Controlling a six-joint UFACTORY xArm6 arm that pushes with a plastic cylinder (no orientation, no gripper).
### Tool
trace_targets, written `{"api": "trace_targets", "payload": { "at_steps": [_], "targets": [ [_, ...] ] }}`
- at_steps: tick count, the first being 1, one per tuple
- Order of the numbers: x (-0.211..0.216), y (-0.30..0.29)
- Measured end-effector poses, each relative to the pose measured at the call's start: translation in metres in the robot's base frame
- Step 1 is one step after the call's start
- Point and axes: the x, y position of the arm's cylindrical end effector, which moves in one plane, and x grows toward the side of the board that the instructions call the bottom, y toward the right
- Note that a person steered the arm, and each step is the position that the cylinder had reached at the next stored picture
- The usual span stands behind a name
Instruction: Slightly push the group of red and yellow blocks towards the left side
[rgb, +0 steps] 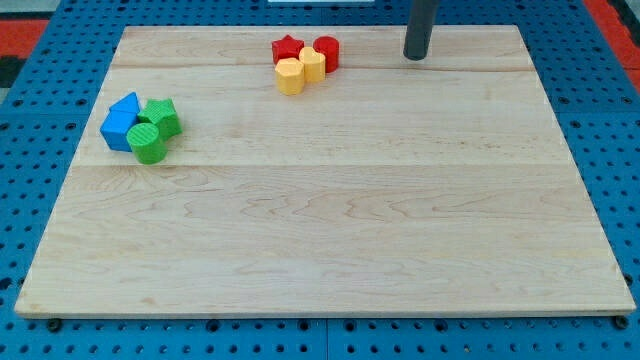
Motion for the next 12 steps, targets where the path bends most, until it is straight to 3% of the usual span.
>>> {"api": "trace_targets", "payload": {
  "at_steps": [1,2,3,8,9,10,11,12],
  "targets": [
    [0.006,0.023],
    [0.071,0.044],
    [0.129,-0.027],
    [-0.005,-0.050],
    [-0.013,-0.088],
    [0.007,-0.090],
    [0.017,-0.140],
    [0.004,-0.145]
  ]
}}
